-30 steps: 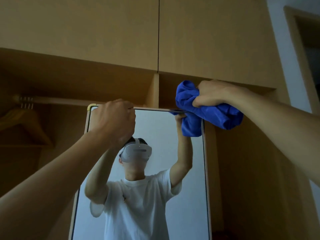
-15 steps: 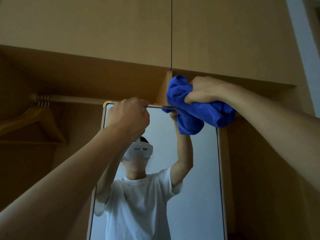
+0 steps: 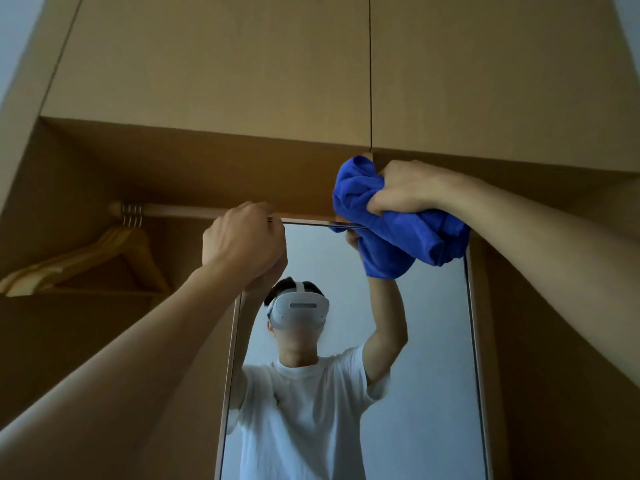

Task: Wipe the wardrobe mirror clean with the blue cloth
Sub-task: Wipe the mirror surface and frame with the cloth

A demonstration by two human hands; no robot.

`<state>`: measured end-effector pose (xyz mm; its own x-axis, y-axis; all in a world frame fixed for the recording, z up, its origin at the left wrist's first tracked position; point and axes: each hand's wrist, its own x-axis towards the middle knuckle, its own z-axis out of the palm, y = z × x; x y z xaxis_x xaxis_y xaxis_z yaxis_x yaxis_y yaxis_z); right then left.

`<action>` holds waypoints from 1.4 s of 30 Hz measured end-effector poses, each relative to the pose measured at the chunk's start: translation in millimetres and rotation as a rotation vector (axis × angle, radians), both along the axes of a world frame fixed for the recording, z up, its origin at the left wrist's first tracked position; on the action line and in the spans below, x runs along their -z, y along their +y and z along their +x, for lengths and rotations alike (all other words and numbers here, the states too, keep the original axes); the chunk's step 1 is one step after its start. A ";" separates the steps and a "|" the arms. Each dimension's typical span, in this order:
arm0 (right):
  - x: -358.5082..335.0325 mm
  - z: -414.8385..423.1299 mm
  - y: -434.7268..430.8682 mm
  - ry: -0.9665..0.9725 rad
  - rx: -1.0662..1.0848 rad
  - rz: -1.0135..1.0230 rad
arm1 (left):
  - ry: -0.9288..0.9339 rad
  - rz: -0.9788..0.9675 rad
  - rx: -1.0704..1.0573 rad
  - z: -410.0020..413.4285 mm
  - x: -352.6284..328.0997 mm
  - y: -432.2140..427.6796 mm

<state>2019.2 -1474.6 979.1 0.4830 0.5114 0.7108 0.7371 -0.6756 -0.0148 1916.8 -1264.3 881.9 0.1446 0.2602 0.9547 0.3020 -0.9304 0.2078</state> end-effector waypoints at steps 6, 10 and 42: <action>-2.7 -18.8 19.6 -0.018 0.016 -0.044 | -0.052 -0.122 0.062 -10.9 0.3 5.7; -2.8 -39.6 46.6 -0.044 0.001 -0.076 | -0.075 -0.215 0.177 -19.3 -1.6 4.5; 139.2 -22.0 7.2 0.324 -0.633 0.281 | -0.115 -0.408 0.671 -24.0 100.2 -65.2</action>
